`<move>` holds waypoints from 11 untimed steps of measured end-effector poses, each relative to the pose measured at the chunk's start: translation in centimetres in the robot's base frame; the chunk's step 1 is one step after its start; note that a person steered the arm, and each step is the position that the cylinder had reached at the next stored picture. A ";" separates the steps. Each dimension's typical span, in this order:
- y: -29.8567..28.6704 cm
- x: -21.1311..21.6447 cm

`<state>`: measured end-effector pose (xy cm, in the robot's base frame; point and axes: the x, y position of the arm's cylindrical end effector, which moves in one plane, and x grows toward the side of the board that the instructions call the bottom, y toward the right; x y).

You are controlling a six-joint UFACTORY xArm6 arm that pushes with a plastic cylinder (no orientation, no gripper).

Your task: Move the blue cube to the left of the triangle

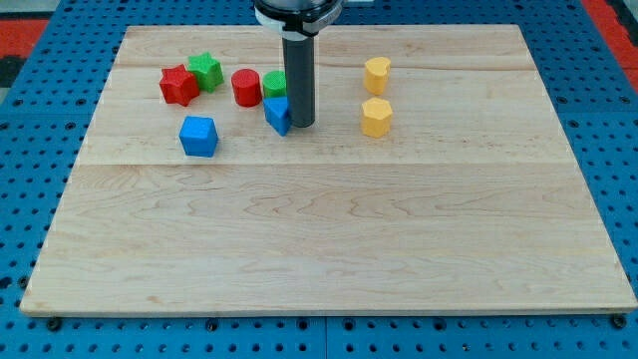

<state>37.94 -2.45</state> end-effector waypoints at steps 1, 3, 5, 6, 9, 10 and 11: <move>-0.3 2.7; -10.2 6.0; -15.6 5.0; -12.9 3.9; -9.2 7.0; 0.9 8.6; 9.3 6.5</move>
